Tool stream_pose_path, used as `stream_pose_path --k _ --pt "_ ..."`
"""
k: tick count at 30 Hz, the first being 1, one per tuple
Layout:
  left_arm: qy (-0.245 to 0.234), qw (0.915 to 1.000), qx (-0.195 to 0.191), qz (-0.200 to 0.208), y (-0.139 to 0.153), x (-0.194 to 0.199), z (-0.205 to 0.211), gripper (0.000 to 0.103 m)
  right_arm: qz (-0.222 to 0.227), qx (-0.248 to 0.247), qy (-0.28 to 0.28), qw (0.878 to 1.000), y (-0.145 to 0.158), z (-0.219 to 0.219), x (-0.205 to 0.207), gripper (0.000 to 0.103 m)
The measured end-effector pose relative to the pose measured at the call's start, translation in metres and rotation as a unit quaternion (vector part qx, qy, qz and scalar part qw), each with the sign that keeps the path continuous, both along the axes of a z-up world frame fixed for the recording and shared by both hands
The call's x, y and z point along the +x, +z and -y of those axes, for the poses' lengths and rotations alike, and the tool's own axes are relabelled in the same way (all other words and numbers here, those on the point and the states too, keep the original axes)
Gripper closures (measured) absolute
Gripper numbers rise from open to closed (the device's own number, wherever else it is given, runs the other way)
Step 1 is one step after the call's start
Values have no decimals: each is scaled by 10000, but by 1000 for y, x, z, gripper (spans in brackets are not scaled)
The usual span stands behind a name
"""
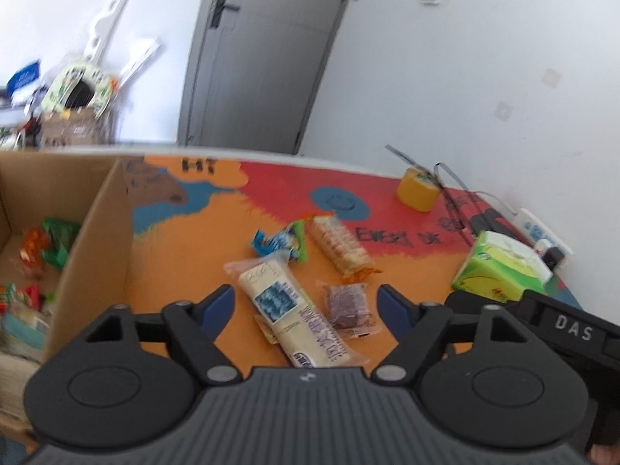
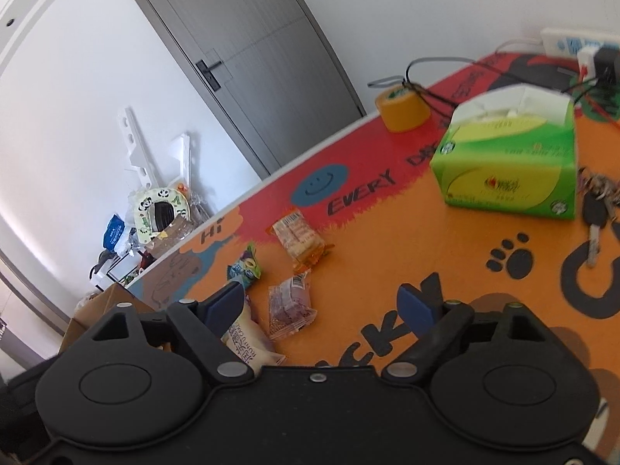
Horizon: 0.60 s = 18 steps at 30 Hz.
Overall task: Organize snacks
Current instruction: 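Move the left gripper to the white cake bag and grasp it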
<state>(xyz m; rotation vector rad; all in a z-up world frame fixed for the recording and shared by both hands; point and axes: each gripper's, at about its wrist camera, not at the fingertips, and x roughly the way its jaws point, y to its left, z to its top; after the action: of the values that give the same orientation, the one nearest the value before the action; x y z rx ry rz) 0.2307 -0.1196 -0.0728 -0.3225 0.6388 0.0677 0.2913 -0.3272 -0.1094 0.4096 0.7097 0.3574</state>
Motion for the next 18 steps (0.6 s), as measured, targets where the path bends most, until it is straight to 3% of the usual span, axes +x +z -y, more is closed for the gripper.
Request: stream_pose_path --k 11,15,18 --pt "50 9981 -48 -611 -42 33 6 40 -308 -4 83 9995 -21 -20 28 19" --pt "-22 9978 -46 -657 -49 35 5 50 -363 -35 132 9992 -25 -27 32 19" --pt "-32 9978 -6 -658 -51 36 2 65 -380 -71 168 9991 -27 -33 35 19"
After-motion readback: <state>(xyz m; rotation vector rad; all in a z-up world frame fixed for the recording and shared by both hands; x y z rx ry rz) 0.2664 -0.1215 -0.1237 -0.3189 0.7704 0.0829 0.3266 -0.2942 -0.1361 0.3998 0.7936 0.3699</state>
